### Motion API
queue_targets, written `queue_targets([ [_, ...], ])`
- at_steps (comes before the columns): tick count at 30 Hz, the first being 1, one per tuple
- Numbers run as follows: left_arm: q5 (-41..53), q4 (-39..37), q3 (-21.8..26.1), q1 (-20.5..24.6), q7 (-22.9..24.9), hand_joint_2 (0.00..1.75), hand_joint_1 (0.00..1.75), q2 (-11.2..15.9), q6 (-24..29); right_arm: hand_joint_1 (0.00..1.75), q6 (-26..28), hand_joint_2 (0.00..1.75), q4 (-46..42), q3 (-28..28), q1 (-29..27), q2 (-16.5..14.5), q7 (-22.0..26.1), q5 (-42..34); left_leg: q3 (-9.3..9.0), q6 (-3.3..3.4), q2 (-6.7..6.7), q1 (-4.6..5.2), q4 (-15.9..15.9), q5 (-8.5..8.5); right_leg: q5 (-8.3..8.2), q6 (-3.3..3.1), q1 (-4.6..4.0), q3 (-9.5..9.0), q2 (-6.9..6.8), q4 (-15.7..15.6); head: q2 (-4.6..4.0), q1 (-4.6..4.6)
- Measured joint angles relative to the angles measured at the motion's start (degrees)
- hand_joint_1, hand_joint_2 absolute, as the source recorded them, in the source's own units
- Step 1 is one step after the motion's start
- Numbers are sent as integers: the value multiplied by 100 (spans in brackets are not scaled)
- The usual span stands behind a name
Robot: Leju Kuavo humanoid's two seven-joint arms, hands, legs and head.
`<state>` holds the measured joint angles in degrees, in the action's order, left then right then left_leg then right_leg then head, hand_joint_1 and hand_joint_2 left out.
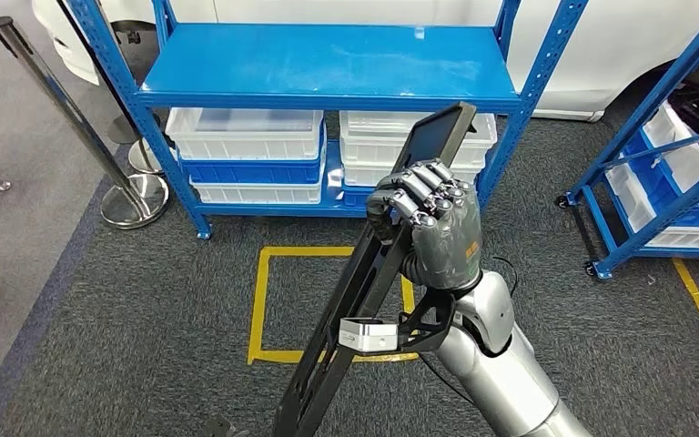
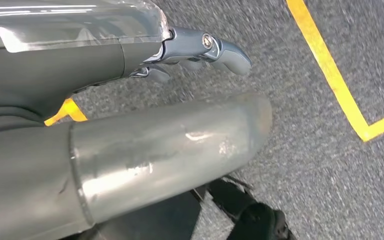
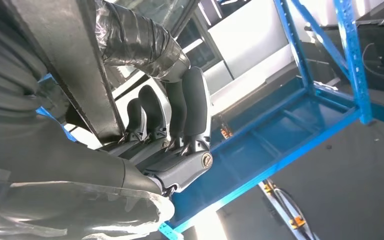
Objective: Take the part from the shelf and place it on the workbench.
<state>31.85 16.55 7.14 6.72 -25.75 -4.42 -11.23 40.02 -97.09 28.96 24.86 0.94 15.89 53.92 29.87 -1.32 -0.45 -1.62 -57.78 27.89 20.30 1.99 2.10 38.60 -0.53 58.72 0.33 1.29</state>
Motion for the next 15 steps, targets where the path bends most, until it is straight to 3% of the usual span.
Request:
queue_targets([
  [2, 0, 1, -8, 10, 1, 0, 0, 2, 0, 175, 0, 175, -2, 0, 1, 8, 0, 0, 80, 142, 23, 9, 14, -93, 151, 46, 22, 66, 7, 108, 0, -2],
  [4, -1, 2, -19, 19, 1, 0, 0, 3, -1, 175, 0, 175, -2, 0, 1, 21, -1, 0, 199, 256, 46, 32, 24, -208, 667, 29, 19, 235, 17, 619, 0, -2],
  [5, -3, 2, -28, 21, 1, 0, 0, 3, -1, 175, 0, 175, -2, 0, 0, 27, -1, 0, 274, 290, 49, 58, 21, -265, 948, 15, 1, 338, 23, 1004, 0, -3],
  [6, -14, 2, -37, 21, 2, 0, 0, 3, -1, 175, 0, 175, -1, 0, -3, 32, -2, 1, 352, 308, 53, 86, 16, -321, 1129, 3, -18, 410, 28, 1357, 0, -2],
  [7, -35, 2, -49, 20, 7, 0, 0, 3, -1, 175, 0, 175, -1, 0, -6, 37, -2, 8, 435, 318, 56, 114, 11, -381, 1185, -14, -41, 421, 32, 1598, 0, -2],
  [8, -64, 2, -64, 20, 17, 0, 0, 4, 0, 175, 0, 175, 0, 0, -8, 38, -2, 19, 516, 322, 57, 140, 2, -436, 1115, -39, -61, 340, 34, 1648, 0, -2],
  [10, -132, 7, -107, 20, 44, 0, 0, 4, 0, 175, 0, 175, -1, 0, -6, 39, -3, 49, 657, 316, 56, 176, -26, -530, 856, -127, -107, -109, 35, 1181, 0, -2],
  [12, -195, 27, -160, 18, 63, 0, 0, 1, -1, 175, 1, 175, -6, 0, 2, 39, -4, 69, 751, 281, 53, 200, -51, -609, 855, -227, -168, -635, 36, 443, 0, 1],
  [13, -227, 39, -190, 18, 69, 0, 0, -1, -1, 175, 1, 175, -10, -1, 8, 40, -9, 74, 771, 253, 53, 199, -54, -649, 901, -263, -197, -782, 38, 197, 0, 1],
  [15, -286, 50, -249, 16, 82, 0, 0, -1, -1, 175, 2, 175, -17, -1, 16, 41, -18, 79, 787, 185, 53, 190, -28, -741, 894, -301, -221, -815, 40, 40, 0, 1],
])
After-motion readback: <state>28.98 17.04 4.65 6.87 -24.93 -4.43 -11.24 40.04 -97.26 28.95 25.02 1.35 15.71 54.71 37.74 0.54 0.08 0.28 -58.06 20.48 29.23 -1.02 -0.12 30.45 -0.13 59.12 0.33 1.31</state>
